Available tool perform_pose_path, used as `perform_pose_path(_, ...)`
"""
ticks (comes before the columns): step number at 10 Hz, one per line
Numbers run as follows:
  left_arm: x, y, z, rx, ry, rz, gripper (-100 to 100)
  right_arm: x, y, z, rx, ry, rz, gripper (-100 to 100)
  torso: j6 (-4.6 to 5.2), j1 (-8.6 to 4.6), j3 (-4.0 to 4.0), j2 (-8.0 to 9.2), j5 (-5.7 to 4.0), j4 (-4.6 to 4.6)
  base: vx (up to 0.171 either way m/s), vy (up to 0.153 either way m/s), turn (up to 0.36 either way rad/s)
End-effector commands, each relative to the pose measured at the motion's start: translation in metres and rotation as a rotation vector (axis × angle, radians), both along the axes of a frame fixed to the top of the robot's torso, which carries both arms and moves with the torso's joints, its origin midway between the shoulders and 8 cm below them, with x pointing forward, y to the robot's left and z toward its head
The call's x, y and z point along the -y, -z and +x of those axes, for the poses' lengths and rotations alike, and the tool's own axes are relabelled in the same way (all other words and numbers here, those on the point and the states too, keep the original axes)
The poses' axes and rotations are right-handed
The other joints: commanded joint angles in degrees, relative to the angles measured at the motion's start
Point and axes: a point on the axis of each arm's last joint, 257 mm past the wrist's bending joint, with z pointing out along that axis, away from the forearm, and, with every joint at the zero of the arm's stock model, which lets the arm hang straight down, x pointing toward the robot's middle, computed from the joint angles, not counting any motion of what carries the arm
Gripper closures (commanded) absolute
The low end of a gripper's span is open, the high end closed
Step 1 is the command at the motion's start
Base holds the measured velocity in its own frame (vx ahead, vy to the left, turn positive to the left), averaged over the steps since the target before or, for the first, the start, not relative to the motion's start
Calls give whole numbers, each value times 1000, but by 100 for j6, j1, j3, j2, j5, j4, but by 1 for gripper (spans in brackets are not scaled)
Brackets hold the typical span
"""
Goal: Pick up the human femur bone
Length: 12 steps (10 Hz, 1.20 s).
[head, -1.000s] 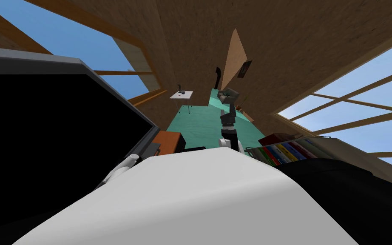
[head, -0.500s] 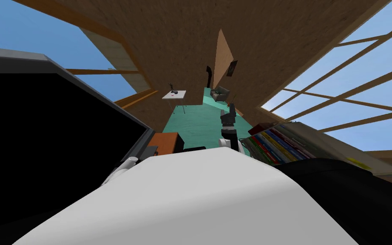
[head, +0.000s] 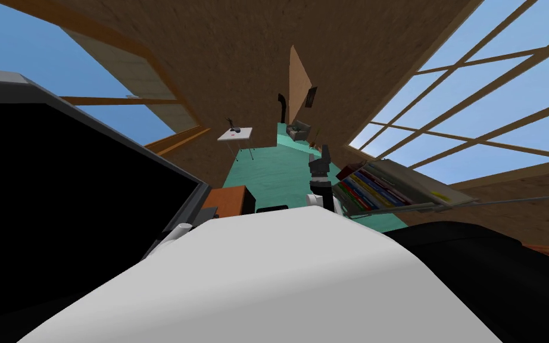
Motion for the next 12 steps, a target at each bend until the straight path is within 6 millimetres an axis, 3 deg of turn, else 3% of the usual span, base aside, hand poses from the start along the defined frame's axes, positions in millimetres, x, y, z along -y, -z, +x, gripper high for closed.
perform_pose_path(1, -2, 1, -2, 1, -17, 2, -100, 0, 0, 0, 0, 0, 0, 0, 0, 0, 0, 0, 0, 0, -62, 7, -97)
perform_pose_path(3, -2, 2, -4, 1, -30, 2, -100, 0, 0, 0, 0, 0, 0, 0, -3, 1, -3, -6, 4, -2, -44, 3, -85)
perform_pose_path(4, -2, 2, -5, 1, -32, 3, 100, 0, 0, 0, 0, 0, 0, 0, -6, 2, -9, -15, 5, -4, 0, 0, 0)
perform_pose_path(8, -1, 3, -3, 3, -32, 1, 100, 0, 0, 0, 0, 0, 0, 0, -14, 25, -18, -27, 13, -12, 0, -1, -5)
perform_pose_path(9, -1, 3, -3, 3, -31, 1, 0, 0, 0, 0, 0, 0, 0, 0, -14, 26, -19, -28, 13, -12, 0, 0, 0)
perform_pose_path(10, -1, -1, 3, 1, 10, 1, 100, 0, 0, 0, 0, 0, 0, 0, -14, 26, -19, -28, 13, -12, 75, 9, 364)
perform_pose_path(12, 1, -5, 12, 1, 64, 0, 100, 0, 0, 0, -1, 0, 0, 0, -39, 26, -40, -58, 3, -28, 128, -18, 326)
